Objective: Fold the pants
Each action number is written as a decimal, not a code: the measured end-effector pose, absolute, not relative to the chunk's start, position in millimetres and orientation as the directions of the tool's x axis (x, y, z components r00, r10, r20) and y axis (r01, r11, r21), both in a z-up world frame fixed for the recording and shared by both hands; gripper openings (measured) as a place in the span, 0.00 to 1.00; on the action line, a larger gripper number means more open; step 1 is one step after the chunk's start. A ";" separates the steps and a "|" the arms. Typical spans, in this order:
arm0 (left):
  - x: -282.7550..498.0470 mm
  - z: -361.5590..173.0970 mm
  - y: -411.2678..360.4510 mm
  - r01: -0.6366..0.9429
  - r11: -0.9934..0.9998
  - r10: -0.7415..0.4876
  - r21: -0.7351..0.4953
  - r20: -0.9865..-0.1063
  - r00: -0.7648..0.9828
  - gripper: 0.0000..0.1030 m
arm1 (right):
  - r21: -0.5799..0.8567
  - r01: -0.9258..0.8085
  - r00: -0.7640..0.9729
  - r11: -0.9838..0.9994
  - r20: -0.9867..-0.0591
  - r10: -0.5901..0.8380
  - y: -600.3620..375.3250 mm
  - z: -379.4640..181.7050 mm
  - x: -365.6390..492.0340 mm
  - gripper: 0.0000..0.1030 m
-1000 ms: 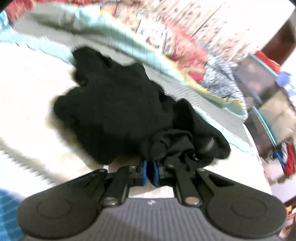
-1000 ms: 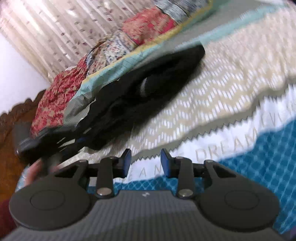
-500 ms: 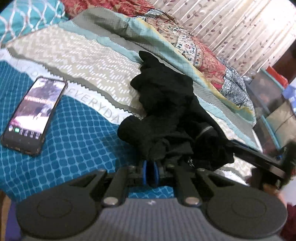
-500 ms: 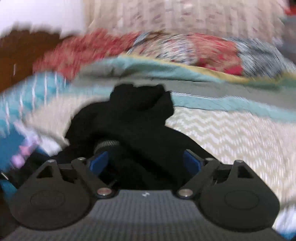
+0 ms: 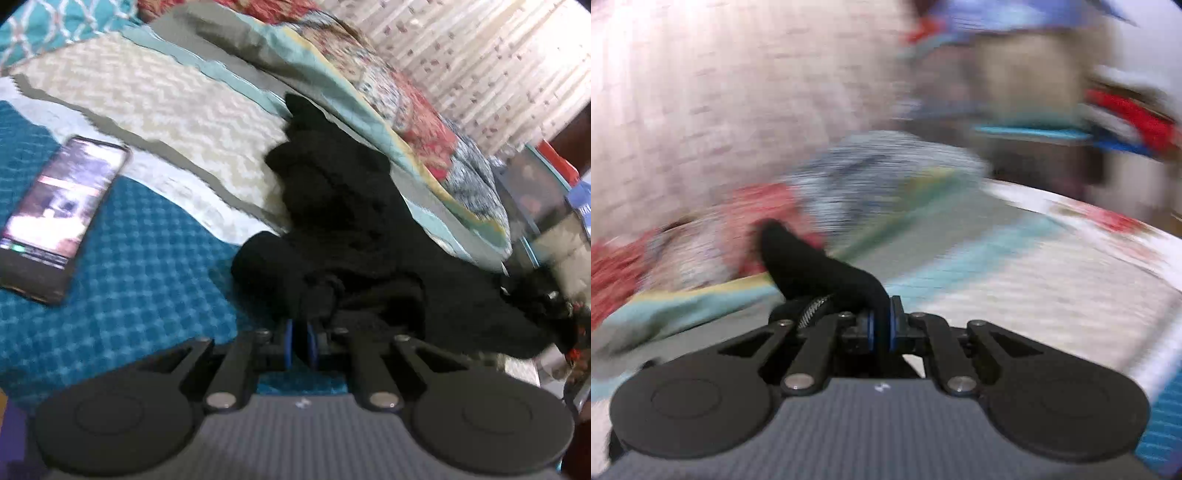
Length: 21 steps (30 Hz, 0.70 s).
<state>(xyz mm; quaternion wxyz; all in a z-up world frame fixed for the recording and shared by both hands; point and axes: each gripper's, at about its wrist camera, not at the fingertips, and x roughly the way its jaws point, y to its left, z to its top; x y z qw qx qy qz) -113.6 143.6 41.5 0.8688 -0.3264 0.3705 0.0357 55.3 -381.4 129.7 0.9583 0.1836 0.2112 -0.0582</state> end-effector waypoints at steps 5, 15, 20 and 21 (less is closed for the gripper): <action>-104.8 36.1 134.5 -0.320 0.789 -0.191 -0.524 -0.705 0.683 0.53 | 0.310 0.506 0.791 0.805 -0.538 -0.290 -469.0 83.9 17.4 0.62; -89.5 28.7 166.3 -0.409 0.697 -0.193 -0.589 -0.704 0.683 0.74 | 0.218 0.237 0.835 0.947 -0.544 -0.084 -397.7 64.0 -16.8 0.61; -73.7 22.6 143.2 -0.369 0.729 -0.235 -0.576 -0.718 0.655 0.66 | -0.043 -0.188 0.807 0.981 -0.577 0.129 -299.8 52.0 -0.7 0.61; -72.0 20.5 138.7 -0.363 0.739 -0.240 -0.568 -0.725 0.646 0.58 | -0.096 -0.241 0.789 0.966 -0.599 0.137 -286.4 42.6 4.9 0.63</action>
